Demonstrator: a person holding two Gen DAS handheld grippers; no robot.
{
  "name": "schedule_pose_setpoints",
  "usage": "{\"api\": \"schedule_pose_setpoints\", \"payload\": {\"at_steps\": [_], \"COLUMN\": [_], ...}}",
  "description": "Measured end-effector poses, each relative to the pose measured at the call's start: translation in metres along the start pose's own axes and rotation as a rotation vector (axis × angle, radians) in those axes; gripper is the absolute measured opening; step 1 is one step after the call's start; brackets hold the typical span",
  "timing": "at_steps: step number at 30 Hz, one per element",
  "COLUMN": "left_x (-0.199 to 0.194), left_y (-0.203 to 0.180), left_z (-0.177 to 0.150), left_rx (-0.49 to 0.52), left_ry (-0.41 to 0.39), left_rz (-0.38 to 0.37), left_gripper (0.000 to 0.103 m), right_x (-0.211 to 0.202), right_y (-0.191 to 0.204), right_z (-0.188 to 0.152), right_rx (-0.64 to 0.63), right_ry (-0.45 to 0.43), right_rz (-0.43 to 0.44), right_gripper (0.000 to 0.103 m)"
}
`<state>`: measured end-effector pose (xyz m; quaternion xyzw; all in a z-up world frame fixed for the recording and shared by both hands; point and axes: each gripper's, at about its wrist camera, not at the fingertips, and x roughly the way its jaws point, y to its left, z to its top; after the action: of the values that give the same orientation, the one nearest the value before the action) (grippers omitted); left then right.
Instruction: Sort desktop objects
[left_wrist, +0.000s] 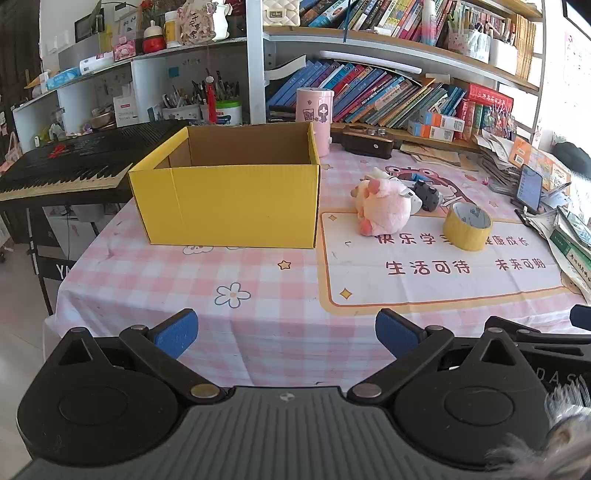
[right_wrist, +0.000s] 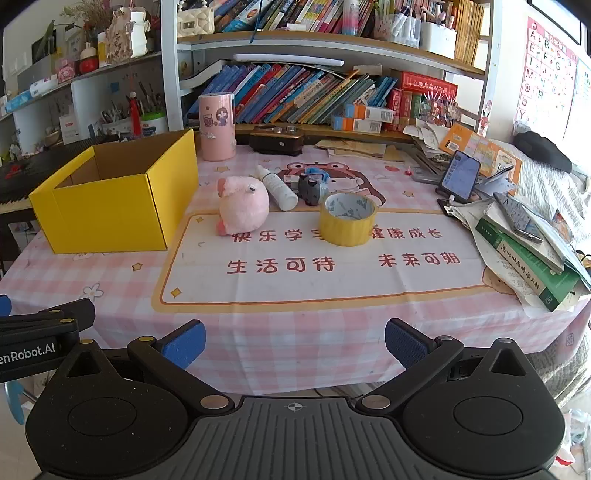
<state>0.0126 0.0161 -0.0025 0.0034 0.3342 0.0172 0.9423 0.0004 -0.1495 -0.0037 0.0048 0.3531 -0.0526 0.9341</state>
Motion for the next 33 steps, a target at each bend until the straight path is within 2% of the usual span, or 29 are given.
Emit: {"api": "schedule_pose_setpoints", "payload": {"at_steps": [33], "left_x": [0.0003], "left_y": [0.0017], "left_z": [0.0009], "left_rx": [0.008], "left_ry": [-0.005], "left_rz": [-0.008], "left_gripper": [0.103], "right_x": [-0.0021], "right_y": [0.0052], "right_z": [0.0030], "right_rx": [0.005], "right_ry": [-0.008], "right_rz": [-0.003], "right_gripper": [0.103]}}
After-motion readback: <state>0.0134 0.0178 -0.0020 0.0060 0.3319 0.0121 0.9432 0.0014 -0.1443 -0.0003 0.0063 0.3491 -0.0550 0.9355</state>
